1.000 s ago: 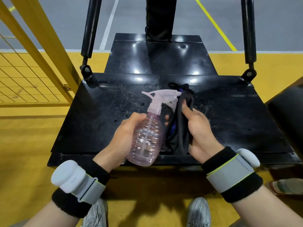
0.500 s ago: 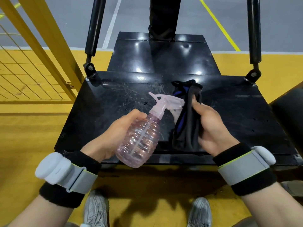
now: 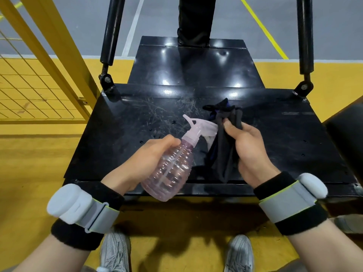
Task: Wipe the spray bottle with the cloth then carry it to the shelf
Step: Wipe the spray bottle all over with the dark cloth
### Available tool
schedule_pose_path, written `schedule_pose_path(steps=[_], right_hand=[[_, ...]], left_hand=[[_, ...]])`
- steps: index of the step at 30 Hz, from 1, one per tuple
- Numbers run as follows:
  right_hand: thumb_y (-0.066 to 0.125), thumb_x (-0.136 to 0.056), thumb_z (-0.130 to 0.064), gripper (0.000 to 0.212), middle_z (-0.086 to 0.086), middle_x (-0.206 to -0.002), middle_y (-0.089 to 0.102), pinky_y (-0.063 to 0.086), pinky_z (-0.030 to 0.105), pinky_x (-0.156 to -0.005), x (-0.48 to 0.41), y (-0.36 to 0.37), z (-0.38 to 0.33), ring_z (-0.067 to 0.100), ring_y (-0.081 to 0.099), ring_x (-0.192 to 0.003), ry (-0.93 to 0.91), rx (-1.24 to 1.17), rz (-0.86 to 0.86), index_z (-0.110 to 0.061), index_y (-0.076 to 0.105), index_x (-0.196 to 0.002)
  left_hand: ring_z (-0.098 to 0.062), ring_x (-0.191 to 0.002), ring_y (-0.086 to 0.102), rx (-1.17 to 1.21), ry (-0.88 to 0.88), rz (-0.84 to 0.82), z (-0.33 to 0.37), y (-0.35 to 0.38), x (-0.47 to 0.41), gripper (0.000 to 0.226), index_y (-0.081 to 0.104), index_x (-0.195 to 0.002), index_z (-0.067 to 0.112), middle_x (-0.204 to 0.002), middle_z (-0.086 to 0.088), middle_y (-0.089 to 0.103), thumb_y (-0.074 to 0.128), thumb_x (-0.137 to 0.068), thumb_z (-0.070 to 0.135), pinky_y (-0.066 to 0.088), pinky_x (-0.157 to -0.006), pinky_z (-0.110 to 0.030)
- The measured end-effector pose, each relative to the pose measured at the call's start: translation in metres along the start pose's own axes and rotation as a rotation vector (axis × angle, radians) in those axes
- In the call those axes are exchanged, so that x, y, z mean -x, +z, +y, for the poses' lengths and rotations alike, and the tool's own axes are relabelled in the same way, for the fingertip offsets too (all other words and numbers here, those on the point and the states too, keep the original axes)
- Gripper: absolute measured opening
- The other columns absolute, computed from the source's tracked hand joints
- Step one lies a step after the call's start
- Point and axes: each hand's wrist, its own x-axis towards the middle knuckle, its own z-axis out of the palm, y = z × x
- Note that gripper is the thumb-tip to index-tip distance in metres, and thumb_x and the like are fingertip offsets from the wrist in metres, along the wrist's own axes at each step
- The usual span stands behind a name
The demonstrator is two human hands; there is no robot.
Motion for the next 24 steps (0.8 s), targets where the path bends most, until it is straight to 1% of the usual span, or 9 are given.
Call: schedule_pose_path(steps=[4,7,9,11,14,16,18,20,24], right_hand=[[0.065,-0.096,-0.019,0.024,-0.024,-0.094,0.074,0.051,0.017,-0.084,-0.002,-0.007,0.007,-0.005,0.068,-0.092,-0.505,0.504,-0.029,-0.036,0.074,-0.109],[0.065,-0.094,-0.019,0.036,-0.031,-0.105,0.069,0.048,0.014,-0.092,-0.003,-0.009,0.012,-0.007,0.064,-0.104,-0.662,0.656,-0.041,-0.037,0.068,-0.125],[0.064,-0.097,-0.022,0.019,-0.028,-0.085,0.069,0.049,0.016,-0.077,-0.002,-0.003,0.013,-0.005,0.064,-0.083,-0.617,0.558,0.056,-0.039,0.07,-0.102],[0.063,-0.101,-0.023,0.018,-0.018,-0.075,0.071,0.051,0.022,-0.068,-0.001,0.005,0.011,0.002,0.064,-0.072,-0.414,0.283,0.15,-0.031,0.073,-0.089],[0.063,-0.103,-0.023,0.022,-0.002,-0.083,0.078,0.06,0.027,-0.067,0.0,0.012,0.003,0.013,0.073,-0.077,-0.093,-0.105,0.167,-0.02,0.079,-0.089],[0.061,-0.104,-0.022,0.02,0.0,-0.088,0.079,0.061,0.028,-0.069,-0.001,0.013,0.004,0.013,0.074,-0.079,-0.092,-0.177,0.224,-0.018,0.079,-0.097],[0.059,-0.104,-0.021,0.016,-0.007,-0.092,0.077,0.056,0.021,-0.072,-0.002,0.012,0.007,0.004,0.07,-0.082,-0.256,-0.014,0.298,-0.018,0.075,-0.107],[0.058,-0.101,-0.022,0.022,-0.006,-0.107,0.073,0.051,0.02,-0.087,0.0,0.01,0.009,0.004,0.066,-0.098,-0.494,0.25,0.283,-0.017,0.069,-0.12],[0.057,-0.097,-0.026,0.051,0.002,-0.141,0.056,0.032,0.02,-0.115,0.004,0.008,0.018,0.011,0.047,-0.133,-0.775,0.778,0.006,-0.017,0.052,-0.147]], left_hand=[[-0.009,-0.062,0.072,0.042,-0.061,-0.003,-0.002,-0.002,0.001,0.033,0.078,-0.066,0.039,-0.071,0.009,0.077,0.057,-0.082,0.058,0.052,-0.074,-0.035],[-0.011,-0.063,0.073,0.043,-0.073,0.0,-0.002,-0.005,0.0,0.031,0.078,-0.064,0.039,-0.071,0.008,0.077,0.058,-0.076,0.06,0.052,-0.077,-0.037],[-0.011,-0.064,0.073,0.052,-0.055,-0.006,-0.002,-0.004,-0.001,0.031,0.078,-0.065,0.038,-0.073,0.007,0.078,0.058,-0.076,0.058,0.052,-0.077,-0.036],[-0.012,-0.064,0.072,0.063,-0.033,-0.019,-0.002,-0.002,-0.002,0.032,0.078,-0.067,0.036,-0.073,0.006,0.078,0.058,-0.079,0.057,0.052,-0.076,-0.034],[-0.012,-0.064,0.073,0.059,-0.019,0.0,-0.002,0.001,-0.004,0.033,0.078,-0.068,0.036,-0.073,0.006,0.077,0.057,-0.08,0.058,0.052,-0.074,-0.033],[-0.012,-0.062,0.073,0.078,-0.027,0.044,-0.002,0.0,-0.004,0.032,0.079,-0.068,0.037,-0.072,0.006,0.078,0.058,-0.081,0.059,0.052,-0.07,-0.033],[-0.014,-0.061,0.073,0.084,-0.049,0.086,-0.001,-0.001,-0.005,0.034,0.078,-0.067,0.038,-0.07,0.005,0.077,0.059,-0.087,0.057,0.054,-0.068,-0.033],[-0.016,-0.061,0.073,0.077,-0.066,0.094,0.0,-0.002,-0.005,0.036,0.078,-0.066,0.037,-0.07,0.004,0.077,0.058,-0.089,0.055,0.055,-0.068,-0.034],[-0.019,-0.076,0.073,-0.026,-0.057,0.038,0.003,-0.002,0.0,0.047,0.079,-0.082,0.027,-0.079,0.005,0.079,0.056,-0.073,0.067,0.052,-0.089,-0.047]])
